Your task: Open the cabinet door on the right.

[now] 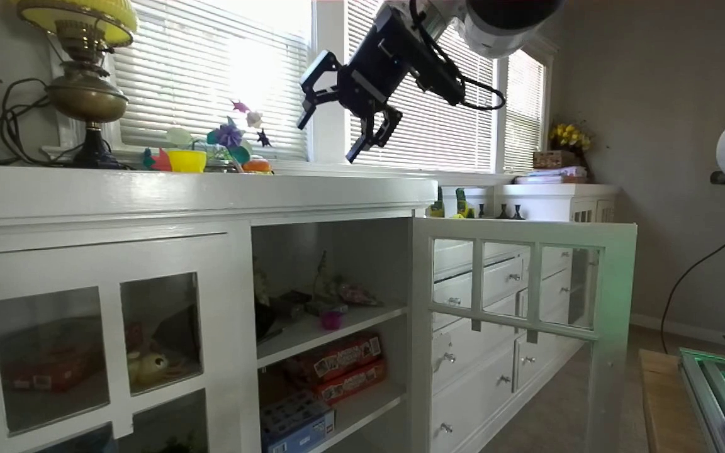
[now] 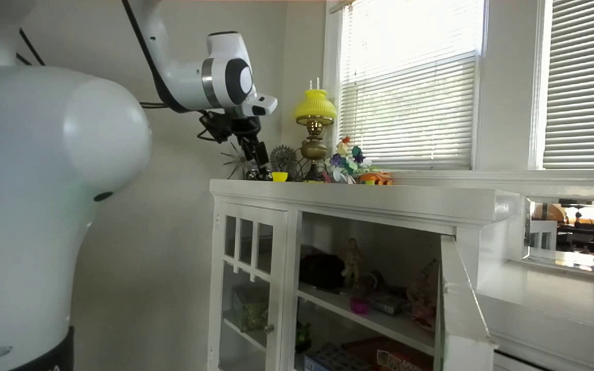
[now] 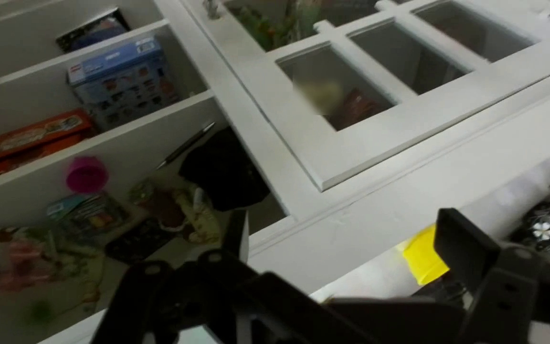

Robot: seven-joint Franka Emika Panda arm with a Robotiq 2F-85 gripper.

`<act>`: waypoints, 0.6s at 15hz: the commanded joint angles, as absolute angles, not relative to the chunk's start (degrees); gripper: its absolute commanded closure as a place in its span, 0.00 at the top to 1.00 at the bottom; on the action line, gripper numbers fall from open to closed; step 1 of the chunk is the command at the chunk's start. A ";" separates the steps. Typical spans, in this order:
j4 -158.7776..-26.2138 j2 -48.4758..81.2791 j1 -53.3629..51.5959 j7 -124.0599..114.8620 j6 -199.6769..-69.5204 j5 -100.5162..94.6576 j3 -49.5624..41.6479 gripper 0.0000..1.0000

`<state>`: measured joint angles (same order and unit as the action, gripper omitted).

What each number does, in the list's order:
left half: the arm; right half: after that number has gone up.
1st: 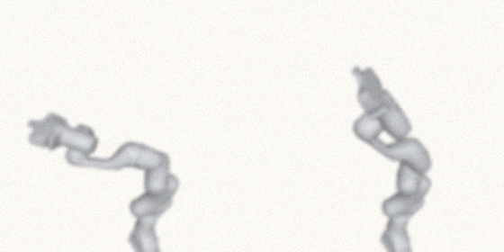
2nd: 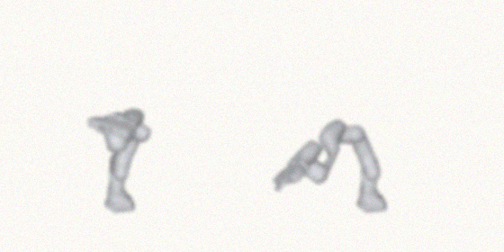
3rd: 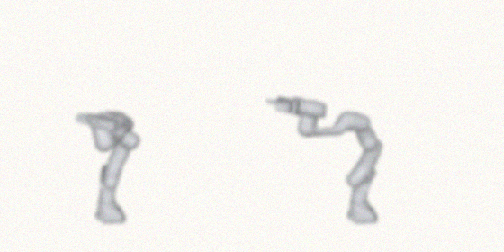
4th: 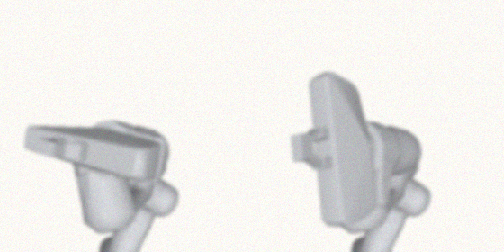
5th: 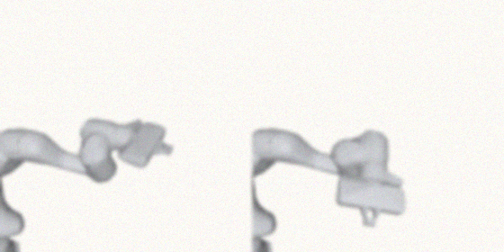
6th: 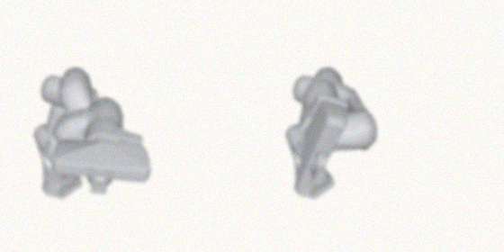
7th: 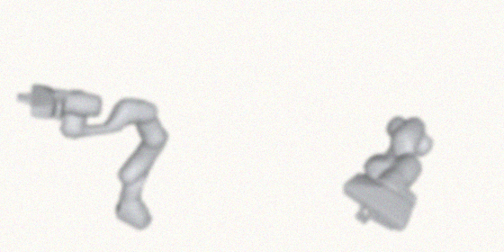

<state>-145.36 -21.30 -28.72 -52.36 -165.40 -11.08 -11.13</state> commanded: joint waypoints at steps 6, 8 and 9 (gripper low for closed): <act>-142.89 -31.86 -53.46 -27.00 -143.54 9.41 -31.55 1.00; -143.17 -26.76 -43.16 -23.47 -146.64 16.13 -21.65 1.00; -143.01 -27.56 -43.36 -22.74 -145.01 16.22 -22.28 1.00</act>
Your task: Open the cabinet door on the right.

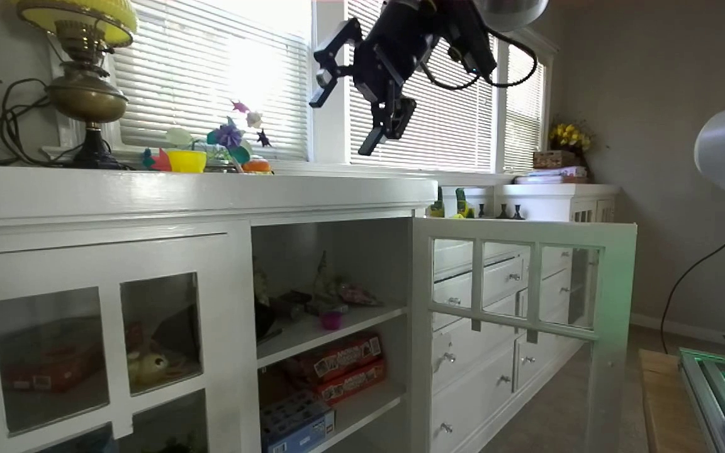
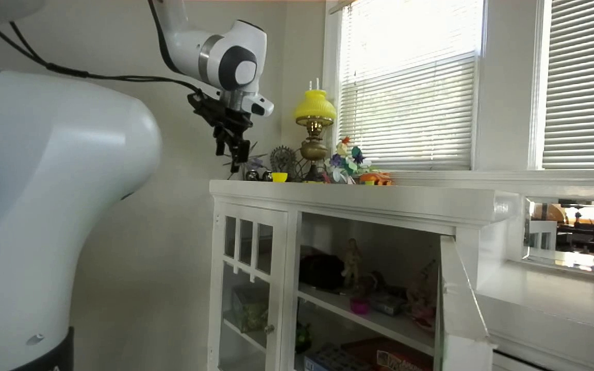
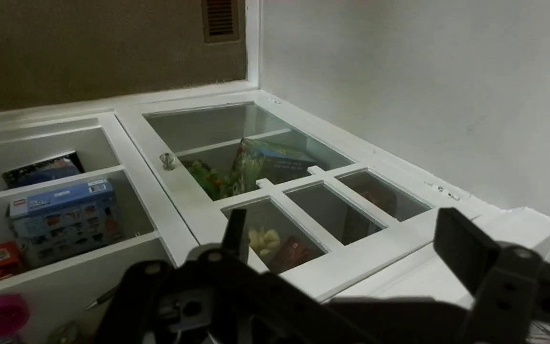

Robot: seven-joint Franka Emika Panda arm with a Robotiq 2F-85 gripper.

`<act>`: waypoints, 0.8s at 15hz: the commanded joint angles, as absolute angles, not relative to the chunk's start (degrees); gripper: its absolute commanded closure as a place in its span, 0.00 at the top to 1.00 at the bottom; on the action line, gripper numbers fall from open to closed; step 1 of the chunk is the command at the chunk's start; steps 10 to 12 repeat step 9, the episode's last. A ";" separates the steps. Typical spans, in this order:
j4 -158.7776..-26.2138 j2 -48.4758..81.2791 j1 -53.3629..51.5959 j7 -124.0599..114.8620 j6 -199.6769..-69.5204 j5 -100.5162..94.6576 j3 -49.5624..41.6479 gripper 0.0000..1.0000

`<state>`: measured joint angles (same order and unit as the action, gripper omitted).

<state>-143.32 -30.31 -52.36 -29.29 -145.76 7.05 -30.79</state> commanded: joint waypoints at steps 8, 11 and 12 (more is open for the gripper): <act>-143.02 -28.33 -43.84 -22.22 -144.10 16.28 -22.65 1.00; -143.02 -28.33 -43.84 -22.22 -144.10 16.28 -22.65 1.00; -143.02 -28.33 -43.84 -22.22 -144.10 16.28 -22.65 1.00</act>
